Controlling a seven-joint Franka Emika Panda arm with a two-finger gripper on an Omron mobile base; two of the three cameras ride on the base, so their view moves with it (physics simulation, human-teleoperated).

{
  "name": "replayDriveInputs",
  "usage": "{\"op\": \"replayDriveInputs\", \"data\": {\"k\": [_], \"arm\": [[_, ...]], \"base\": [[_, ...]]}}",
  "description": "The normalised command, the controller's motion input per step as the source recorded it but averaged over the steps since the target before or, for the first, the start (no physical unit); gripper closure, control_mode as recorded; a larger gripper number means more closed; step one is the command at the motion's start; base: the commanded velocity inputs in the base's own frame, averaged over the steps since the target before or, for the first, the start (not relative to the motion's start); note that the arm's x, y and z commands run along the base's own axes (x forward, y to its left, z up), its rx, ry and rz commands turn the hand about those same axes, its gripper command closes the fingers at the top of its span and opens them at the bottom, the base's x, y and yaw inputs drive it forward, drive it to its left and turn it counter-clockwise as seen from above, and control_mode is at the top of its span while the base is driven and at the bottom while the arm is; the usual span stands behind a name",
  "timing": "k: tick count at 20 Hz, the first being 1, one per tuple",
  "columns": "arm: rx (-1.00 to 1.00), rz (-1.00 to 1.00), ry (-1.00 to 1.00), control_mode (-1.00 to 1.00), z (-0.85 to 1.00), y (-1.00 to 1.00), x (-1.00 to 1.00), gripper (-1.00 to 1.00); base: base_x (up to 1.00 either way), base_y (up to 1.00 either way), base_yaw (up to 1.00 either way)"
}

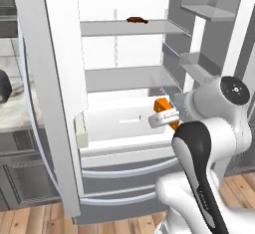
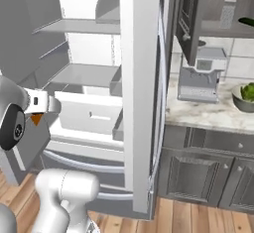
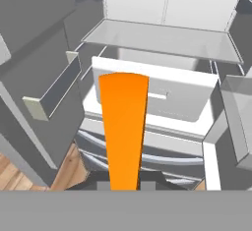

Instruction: Pick the cheese from the fridge and the cheese grater from the cabinet and place them next to the salad bowl.

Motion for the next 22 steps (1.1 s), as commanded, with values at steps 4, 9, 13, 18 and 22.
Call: {"op": "replayDriveInputs", "data": {"k": [4,9,13,18,22], "arm": [[0.00,0.00,0.00,1.00,0.00,0.00,0.00,1.00],[0.00,0.00,0.00,1.00,0.00,0.00,0.00,1.00],[0.00,0.00,0.00,1.00,0.00,0.00,0.00,1.00],[0.00,0.00,0.00,1.00,0.00,0.00,0.00,1.00],[0.00,0.00,0.00,1.00,0.00,0.00,0.00,1.00]], "base": [[-0.51,0.16,-0.04],[-0.40,0.22,-0.36],[-0.38,0.24,-0.65],[-0.35,0.17,-0.73],[-0.26,0.14,-0.78]]}}
